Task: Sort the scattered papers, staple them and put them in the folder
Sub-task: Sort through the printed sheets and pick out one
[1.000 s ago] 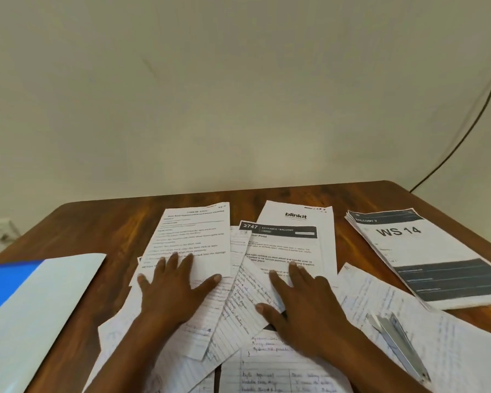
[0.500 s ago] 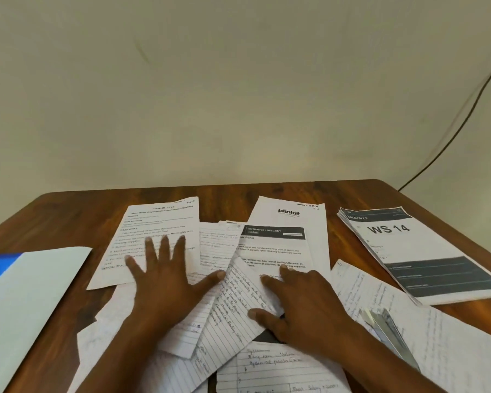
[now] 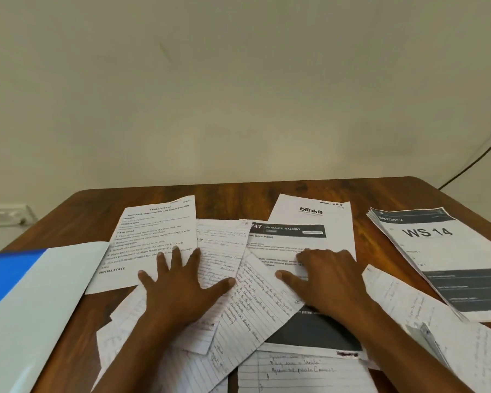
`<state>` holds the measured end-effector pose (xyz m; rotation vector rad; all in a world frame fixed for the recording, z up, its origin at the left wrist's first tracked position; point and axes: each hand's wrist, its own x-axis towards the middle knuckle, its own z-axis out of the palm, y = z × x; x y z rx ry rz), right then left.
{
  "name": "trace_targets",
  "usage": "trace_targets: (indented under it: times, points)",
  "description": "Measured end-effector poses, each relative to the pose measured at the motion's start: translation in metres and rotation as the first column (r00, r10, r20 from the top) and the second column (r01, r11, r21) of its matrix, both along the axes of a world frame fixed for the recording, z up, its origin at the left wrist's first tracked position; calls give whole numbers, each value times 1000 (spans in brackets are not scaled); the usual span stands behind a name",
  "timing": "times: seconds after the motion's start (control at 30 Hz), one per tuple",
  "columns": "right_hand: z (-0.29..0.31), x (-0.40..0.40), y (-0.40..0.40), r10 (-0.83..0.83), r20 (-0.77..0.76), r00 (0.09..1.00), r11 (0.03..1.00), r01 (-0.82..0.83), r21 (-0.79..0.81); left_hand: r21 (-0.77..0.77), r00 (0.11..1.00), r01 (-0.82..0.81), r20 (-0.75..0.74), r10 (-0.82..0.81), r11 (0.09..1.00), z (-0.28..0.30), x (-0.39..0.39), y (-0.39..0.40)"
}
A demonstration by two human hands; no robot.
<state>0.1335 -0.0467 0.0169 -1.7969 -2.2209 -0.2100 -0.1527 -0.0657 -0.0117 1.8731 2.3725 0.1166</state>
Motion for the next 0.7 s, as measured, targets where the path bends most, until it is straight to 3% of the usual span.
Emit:
trace_targets:
  times: [0.3,0.5,0.7]
  points:
    - [-6,13,8,-200,80,976,978,195,68,-100,997,83,7,-83,991,6,18,-11]
    - [-8,26,14,-268,69,961,963,269,7,-123,974,218,85,-208,968,12,46,-23]
    - [-8,30,16,-314,163,935,944,327,-53,-170,963,267,87,-255,949,24,78,-37]
